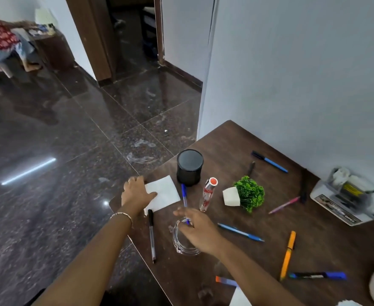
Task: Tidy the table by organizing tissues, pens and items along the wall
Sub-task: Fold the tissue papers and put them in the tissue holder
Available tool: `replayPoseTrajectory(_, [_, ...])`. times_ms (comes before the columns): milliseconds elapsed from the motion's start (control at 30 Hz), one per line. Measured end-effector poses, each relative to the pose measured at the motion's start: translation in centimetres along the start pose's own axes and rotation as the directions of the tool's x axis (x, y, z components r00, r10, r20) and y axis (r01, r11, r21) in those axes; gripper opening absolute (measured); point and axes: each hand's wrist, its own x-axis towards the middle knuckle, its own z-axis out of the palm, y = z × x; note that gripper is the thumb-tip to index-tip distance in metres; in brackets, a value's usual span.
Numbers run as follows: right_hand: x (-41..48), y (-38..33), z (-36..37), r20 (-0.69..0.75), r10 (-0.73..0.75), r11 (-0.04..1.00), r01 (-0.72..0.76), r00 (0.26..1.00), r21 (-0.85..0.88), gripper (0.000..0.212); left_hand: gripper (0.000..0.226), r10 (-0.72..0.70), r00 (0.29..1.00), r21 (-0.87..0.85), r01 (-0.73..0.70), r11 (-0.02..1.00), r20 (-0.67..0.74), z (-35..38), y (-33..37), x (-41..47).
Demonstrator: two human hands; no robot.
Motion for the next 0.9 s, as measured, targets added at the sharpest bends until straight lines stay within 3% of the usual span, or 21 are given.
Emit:
replayPoseTrajectory(67, [0.7, -0.3, 0.3, 0.019, 0.009, 1.0, -0.008, 1.0, -0.008, 0.035, 0.067, 0.022, 0.999, 0.06, -0.025, 0.998, 0.043, -0.3, 0.0, 1.3])
replayPoseTrajectory(400, [2.3, -1.1, 1.4, -0.008, -0.009, 0.999, 0.009, 1.0, -0.037, 0.031, 0.05, 0.078, 0.945, 0.041, -0.096, 0.995, 0.319, -1.8, 1.7, 4.3])
replayPoseTrajectory(567, [1.9, -1.4, 1.1, -0.099, -0.018, 0.999, 0.012, 0.995, -0.053, 0.027, 0.057, 0.118, 0.954, -0.193, -0.066, 0.979, 0.274, -2.5, 2.3, 4.0])
replayPoseTrajectory(667, [1.6, -1.6, 0.6, -0.149, -0.03, 0.999, 0.025, 0.988, -0.029, 0.026, 0.025, 0.167, 0.942, -0.368, -0.051, 0.928, 0.291, -3.9, 2.4, 3.3])
replayPoseTrajectory(833, [1.4, -2.5, -0.2, -0.264, -0.04, 0.995, 0.062, 0.964, 0.073, 0.025, 0.021, 0.228, 0.935, -0.654, 0.006, 0.756, 0.272, -6.8, 2.7, 0.8])
replayPoseTrajectory(900, [1.1, -3.2, -0.4, -0.329, -0.064, 0.975, 0.13, 0.942, 0.181, 0.037, 0.019, 0.281, 0.925, -0.747, 0.005, 0.665, 0.256, -8.0, 3.5, -1.1])
